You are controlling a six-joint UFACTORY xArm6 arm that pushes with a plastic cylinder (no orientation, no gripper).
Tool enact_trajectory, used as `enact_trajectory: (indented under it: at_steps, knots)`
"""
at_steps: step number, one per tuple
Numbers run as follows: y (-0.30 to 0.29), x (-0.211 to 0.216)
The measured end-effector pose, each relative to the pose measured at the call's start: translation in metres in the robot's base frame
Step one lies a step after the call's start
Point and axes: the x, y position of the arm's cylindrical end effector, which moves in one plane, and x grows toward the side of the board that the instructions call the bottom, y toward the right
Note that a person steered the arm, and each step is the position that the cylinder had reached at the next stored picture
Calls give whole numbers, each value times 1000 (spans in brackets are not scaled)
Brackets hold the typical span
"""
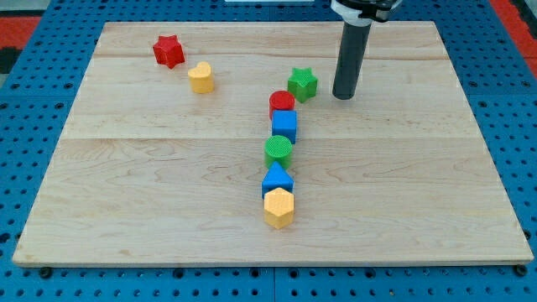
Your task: Place the green star to the top of the red circle
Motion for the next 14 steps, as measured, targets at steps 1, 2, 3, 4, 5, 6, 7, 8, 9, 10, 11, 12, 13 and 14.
enact_trajectory:
  at_steps: [1, 2, 3, 4, 5, 6, 7, 8, 9, 10, 11, 12, 13, 14]
  knots:
    - [-1, -14]
    - [-3, -16]
    - [-16, -16]
    - [-28, -16]
    - [-39, -16]
    - [-45, -16]
    - [-47, -16]
    - [-48, -17]
    - [-49, -18]
    - [-51, -18]
    - [-55, -18]
    - [-55, -27]
    - [-59, -49]
    - [-98, -60]
